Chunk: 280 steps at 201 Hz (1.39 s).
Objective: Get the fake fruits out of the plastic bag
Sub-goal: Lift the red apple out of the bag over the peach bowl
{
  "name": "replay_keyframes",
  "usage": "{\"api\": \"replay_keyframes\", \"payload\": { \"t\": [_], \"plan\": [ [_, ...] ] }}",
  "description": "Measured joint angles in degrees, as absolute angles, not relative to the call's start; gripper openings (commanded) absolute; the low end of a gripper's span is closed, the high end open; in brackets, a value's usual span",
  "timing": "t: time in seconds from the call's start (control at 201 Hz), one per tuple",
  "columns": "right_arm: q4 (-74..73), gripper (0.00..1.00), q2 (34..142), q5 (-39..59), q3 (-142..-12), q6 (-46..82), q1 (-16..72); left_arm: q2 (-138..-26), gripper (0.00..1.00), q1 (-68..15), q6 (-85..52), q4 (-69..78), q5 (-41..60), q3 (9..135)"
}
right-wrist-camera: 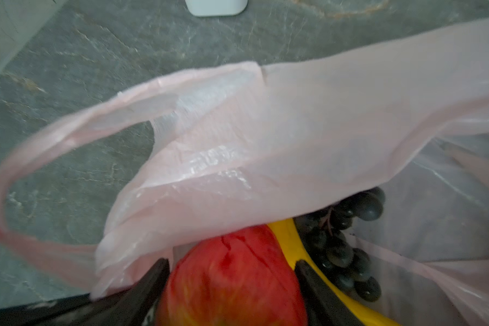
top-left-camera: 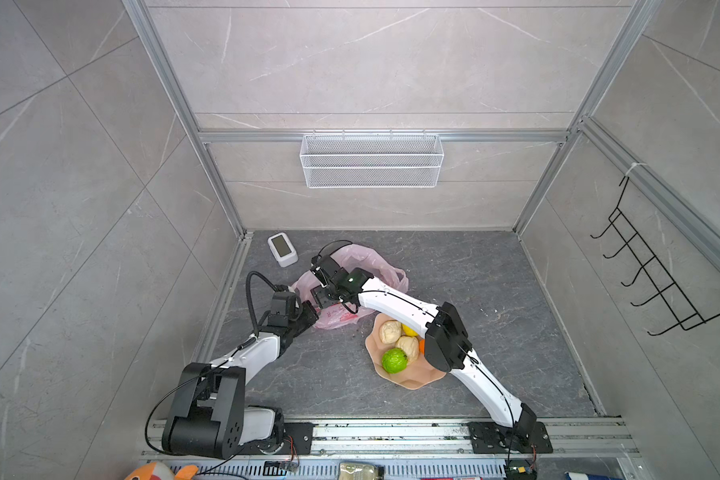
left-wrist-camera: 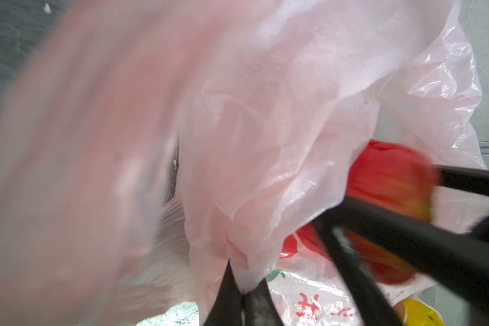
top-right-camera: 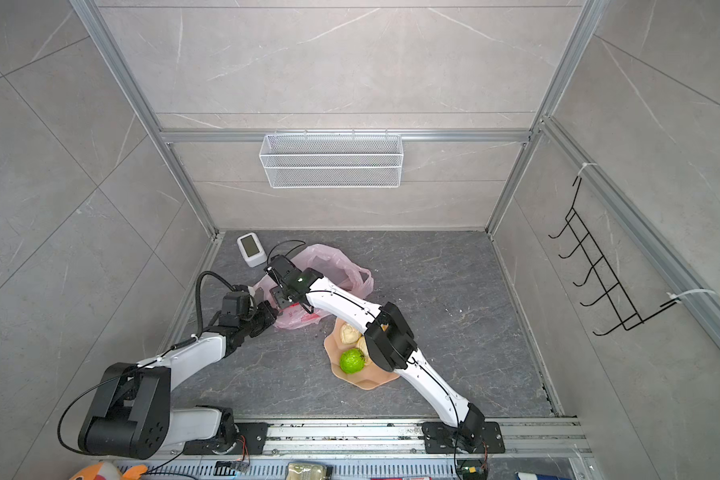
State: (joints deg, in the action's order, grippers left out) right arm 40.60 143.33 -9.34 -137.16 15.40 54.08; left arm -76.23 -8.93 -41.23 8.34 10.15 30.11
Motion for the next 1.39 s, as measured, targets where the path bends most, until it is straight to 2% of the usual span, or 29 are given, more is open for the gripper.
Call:
{"api": "replay_keyframes", "payload": {
  "t": [0.179, 0.309, 0.637, 0.856, 1.065, 1.394],
  "plan": [
    [40.73, 0.68, 139.9, -8.78, -134.06, 16.25, 54.08, -77.36, 0.0, -8.82, -40.47, 8.34, 10.39, 30.11],
    [40.03, 0.68, 134.3, -8.43, -125.95, 17.19, 54.08, -77.89, 0.0, -8.67, -40.45, 8.4, 10.72, 30.11],
    [34.63, 0.68, 105.93, -10.94, -94.63, 21.15, 54.08, -79.02, 0.0, -8.58, -40.32, 8.43, 11.03, 30.11],
    [36.6, 0.66, 89.08, -14.74, -80.01, 26.52, 54.11, -79.24, 0.0, -8.58, -40.32, 8.64, 11.29, 30.11],
    [41.45, 0.65, 82.04, -16.19, -70.35, 32.18, 55.07, -80.03, 0.0, -8.58, -40.34, 9.08, 11.99, 30.11],
    [45.63, 0.65, 73.65, -16.56, -62.48, 40.36, 58.48, -80.07, 0.0, -8.58, -40.32, 9.28, 12.12, 30.11]
  ]
}}
